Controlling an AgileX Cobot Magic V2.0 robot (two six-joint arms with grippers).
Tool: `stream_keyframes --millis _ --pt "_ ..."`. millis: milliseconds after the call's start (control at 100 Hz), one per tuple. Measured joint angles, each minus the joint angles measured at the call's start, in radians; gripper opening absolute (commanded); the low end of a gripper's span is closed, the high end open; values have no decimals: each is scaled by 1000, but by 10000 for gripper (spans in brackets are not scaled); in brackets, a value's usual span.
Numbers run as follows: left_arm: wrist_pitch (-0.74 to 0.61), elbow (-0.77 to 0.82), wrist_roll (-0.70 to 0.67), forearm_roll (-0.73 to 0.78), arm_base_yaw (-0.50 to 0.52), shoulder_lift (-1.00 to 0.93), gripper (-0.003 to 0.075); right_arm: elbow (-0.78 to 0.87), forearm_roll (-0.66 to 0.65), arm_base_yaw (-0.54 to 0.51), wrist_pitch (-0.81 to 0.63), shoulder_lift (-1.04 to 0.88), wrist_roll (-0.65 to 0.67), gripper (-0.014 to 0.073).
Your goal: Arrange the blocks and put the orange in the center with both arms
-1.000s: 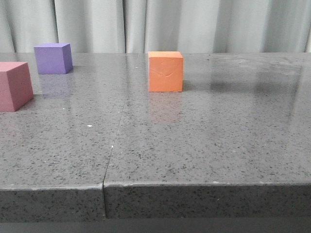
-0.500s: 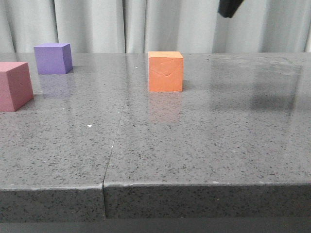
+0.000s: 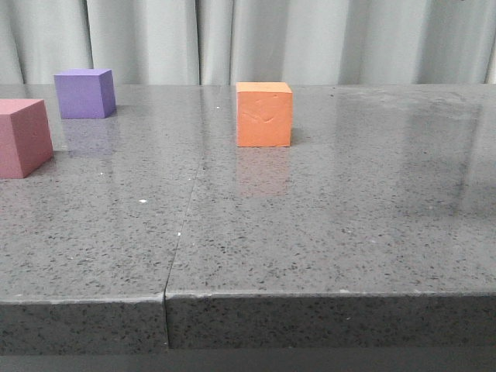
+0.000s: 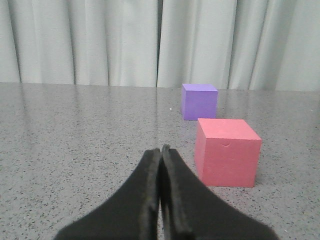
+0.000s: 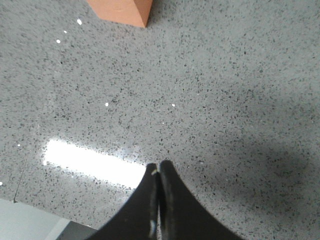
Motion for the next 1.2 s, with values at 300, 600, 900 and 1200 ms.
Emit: stream_keyframes --millis 300,600,900,1200 --pt "0 0 0 0 0 0 -20 228 -4 0 -153 -264 0 -67" --pt "-13 0 0 0 0 0 -20 462 -4 0 -252 -519 -2 -67" --pt "-33 0 0 0 0 0 -20 643 -12 0 -283 -791 -2 -67" --pt "-44 0 0 0 0 0 -20 738 -12 -2 -281 -975 -2 -67"
